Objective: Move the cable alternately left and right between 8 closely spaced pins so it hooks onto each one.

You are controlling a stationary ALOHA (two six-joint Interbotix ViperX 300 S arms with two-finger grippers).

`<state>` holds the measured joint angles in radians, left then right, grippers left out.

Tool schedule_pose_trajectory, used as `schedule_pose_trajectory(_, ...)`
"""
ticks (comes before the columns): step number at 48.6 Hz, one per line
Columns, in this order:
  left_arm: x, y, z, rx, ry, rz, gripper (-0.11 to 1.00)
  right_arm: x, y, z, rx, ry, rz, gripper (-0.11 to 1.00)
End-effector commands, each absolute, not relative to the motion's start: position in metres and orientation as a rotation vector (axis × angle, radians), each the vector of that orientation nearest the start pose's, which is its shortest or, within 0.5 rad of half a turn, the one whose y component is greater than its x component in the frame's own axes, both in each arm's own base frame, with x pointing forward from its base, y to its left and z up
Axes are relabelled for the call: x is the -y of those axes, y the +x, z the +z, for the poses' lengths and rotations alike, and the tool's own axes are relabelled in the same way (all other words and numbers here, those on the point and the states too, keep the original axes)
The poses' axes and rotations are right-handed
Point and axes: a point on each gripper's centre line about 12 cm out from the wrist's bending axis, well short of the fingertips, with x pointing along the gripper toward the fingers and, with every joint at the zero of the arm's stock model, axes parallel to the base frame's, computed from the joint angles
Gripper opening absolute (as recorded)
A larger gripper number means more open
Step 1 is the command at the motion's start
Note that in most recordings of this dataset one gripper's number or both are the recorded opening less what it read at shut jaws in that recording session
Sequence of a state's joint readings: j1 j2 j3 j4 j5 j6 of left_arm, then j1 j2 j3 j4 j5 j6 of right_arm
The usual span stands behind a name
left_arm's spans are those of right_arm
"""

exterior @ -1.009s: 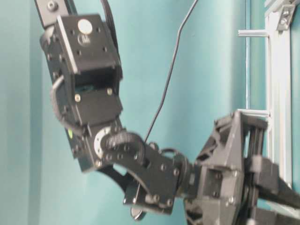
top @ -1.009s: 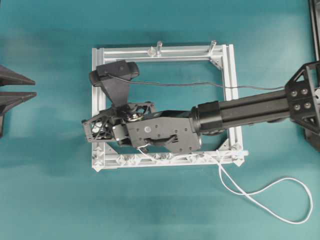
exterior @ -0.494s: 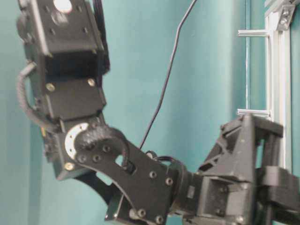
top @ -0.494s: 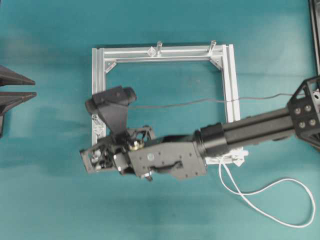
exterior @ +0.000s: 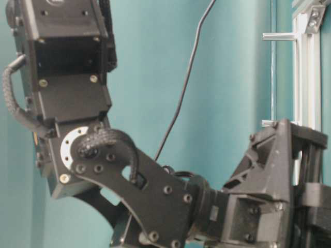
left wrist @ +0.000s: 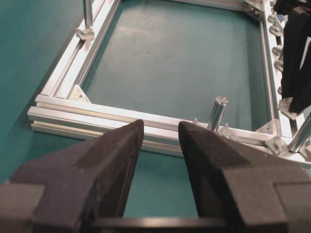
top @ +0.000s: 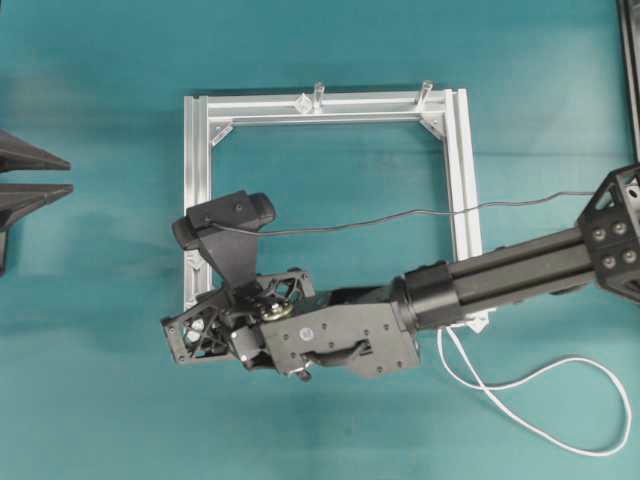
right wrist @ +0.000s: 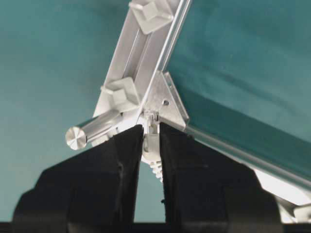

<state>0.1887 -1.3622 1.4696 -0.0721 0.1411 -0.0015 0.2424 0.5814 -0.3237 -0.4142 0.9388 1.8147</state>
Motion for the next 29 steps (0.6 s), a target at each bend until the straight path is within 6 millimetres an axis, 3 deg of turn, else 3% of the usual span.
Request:
schedule_pose_trajectory(1, -0.0243, 0.1308, 0.1901, -0.230, -0.098, 0.191, 0.47, -0.1013, 0.5450, 0.1857, -0.743, 1.085, -0.835, 0.14)
schedule_pose_trajectory(29, -0.0243, 0.1308, 0.1901, -0.230, -0.098, 0.191, 0.47, -0.1044, 0.5462, 0.1872, -0.740, 1.088, -0.822, 0.14)
